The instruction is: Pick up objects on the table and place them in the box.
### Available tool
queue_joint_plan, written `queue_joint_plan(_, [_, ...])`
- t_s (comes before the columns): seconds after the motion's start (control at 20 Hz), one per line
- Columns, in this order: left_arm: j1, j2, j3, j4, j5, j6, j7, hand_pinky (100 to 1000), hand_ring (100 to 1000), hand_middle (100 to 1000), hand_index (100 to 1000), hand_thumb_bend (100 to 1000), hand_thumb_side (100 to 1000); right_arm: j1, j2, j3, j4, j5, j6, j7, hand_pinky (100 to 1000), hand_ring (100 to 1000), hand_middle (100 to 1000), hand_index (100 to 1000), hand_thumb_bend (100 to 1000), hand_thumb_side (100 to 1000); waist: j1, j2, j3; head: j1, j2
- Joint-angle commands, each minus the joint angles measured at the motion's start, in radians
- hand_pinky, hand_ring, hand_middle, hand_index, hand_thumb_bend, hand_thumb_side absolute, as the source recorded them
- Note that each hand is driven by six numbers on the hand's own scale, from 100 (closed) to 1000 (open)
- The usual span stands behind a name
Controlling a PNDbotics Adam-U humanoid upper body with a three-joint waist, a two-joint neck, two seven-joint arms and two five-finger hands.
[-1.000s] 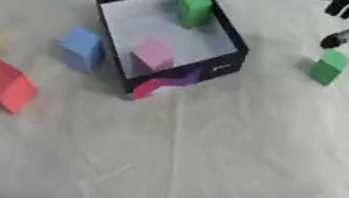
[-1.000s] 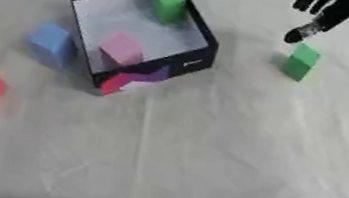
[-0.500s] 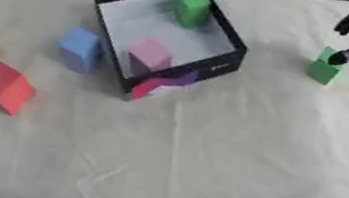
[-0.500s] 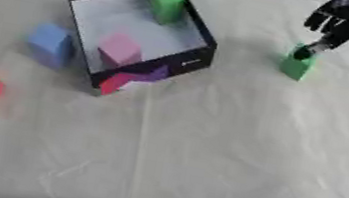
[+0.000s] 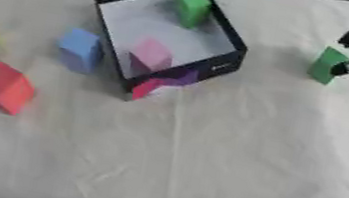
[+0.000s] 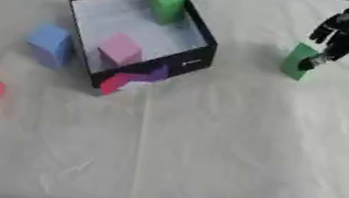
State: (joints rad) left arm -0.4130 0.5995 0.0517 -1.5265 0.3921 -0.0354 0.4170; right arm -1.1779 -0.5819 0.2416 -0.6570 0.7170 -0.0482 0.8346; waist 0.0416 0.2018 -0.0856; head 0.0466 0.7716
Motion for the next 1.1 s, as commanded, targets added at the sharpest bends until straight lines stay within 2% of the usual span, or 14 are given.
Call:
queue_joint_plan(0.05, [-0.013,0.020,0.007,-0.009,0.007,-0.003,-0.003,797,812,792,813,801,663,-0.015,-0.020,-0.021,0.016,0.022,0.004,-0.023,841,909,860,884,637,403,0.011,-0.015,0.005,-0.005,-0.002])
queue_joint_plan(0.8, [-0.025,0.013,0.005,-0.014,0.008,-0.002,-0.005,795,811,792,812,798,664,-0.008,0.002,-0.060,0.067,0.075,0.024,-0.103,833,897,847,876,643,388,0.016,0.011,0.025,-0.013,-0.002])
queue_joint_plan(1.1, [-0.030,0.008,0.004,-0.016,0.010,-0.002,-0.006,793,810,790,811,795,665,-0.001,0.012,-0.073,0.080,0.083,0.050,-0.152,816,866,814,854,645,335,0.021,0.022,0.035,-0.013,-0.002])
